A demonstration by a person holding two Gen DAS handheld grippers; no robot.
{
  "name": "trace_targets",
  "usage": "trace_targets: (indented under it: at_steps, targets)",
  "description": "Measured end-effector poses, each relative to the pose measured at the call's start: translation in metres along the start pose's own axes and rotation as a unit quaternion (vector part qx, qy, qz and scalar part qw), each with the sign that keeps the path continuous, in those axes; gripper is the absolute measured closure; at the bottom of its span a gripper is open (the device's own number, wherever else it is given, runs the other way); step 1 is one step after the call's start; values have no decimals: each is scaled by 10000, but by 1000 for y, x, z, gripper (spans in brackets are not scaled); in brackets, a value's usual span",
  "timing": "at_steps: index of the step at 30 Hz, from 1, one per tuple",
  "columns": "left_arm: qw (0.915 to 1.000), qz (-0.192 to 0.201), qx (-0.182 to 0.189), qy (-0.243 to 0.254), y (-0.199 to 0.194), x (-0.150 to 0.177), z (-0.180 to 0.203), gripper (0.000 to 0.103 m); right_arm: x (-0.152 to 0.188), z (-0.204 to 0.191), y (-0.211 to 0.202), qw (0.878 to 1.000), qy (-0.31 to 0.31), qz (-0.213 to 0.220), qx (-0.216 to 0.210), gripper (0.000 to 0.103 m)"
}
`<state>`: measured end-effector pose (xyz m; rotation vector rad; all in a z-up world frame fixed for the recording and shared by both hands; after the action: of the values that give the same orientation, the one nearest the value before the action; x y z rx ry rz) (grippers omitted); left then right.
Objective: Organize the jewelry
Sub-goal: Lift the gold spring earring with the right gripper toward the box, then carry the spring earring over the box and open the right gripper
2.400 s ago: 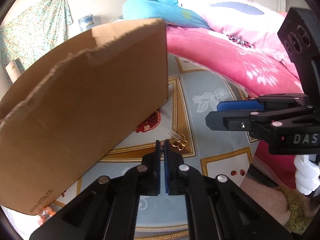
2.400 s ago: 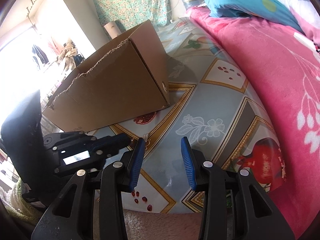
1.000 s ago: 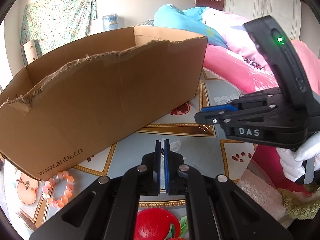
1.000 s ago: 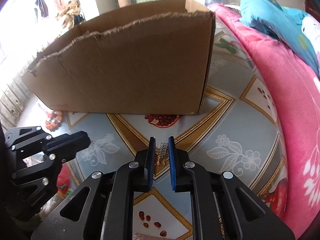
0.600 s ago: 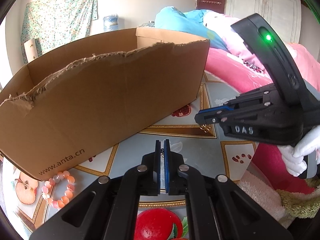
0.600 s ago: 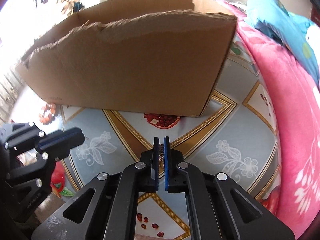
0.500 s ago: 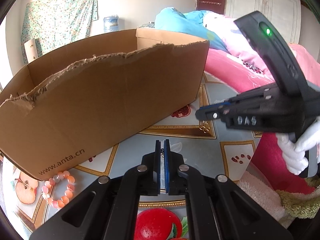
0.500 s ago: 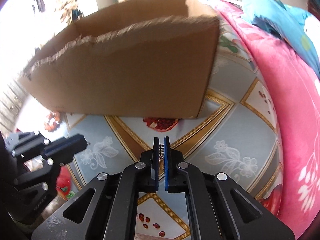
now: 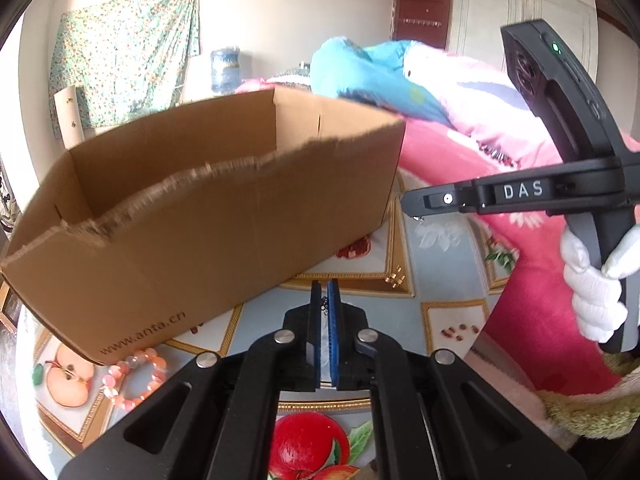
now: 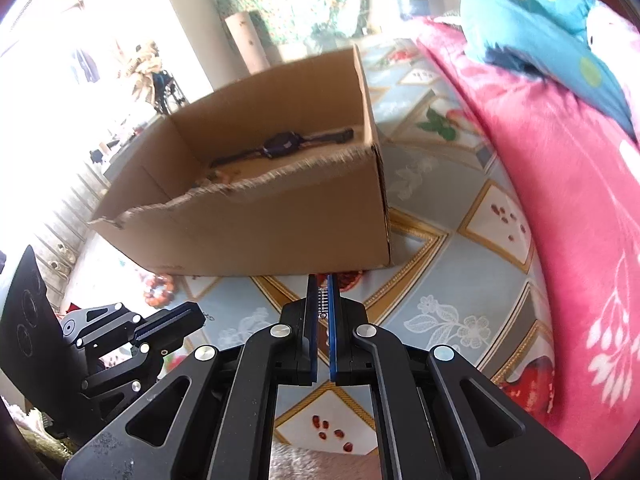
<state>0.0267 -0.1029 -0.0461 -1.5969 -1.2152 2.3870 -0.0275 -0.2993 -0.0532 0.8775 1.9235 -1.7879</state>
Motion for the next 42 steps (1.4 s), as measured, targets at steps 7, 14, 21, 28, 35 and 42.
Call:
trace_targets:
  at_steps: [7,14,21,28,35,42]
  targets:
    - [9985,518,174,62,-45,-36,10,101,-27,-7,-41,9972,-107,659,-324,101]
    - [9945,1009,-67,265,-84,-86,-5,101,-64,-19,-58,9899,-199,1172,-777,101]
    - [9987,431,-208,-157,-49,-108,-62,101,-108,-29,-17,9881,-315,830,-1260,101]
    - [9944,-516,-45,-923,8,-103,-112,100,-128,-33,38,9911,-489,134,-1232,101]
    - [9901,-817,-129,-1132,24,-98,-121,89,-140,-24,49,9930,-497,58,-1074,93]
    - [9915,-615,-264,-1114,15,-102,-121,80,-146,-10,36,9928,-338,262,-1119,90]
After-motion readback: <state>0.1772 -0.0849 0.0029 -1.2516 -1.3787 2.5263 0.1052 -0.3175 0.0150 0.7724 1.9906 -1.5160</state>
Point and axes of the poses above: each gripper's, at about its wrist camera, not at the fingertips, and y roughly the way its jaws point, z to its right, x to its underside, the point moved 5 cm from there along y, roughly the way its jaws point, and after that the axes turned 10 degrees about x, right-handed, at the moved point
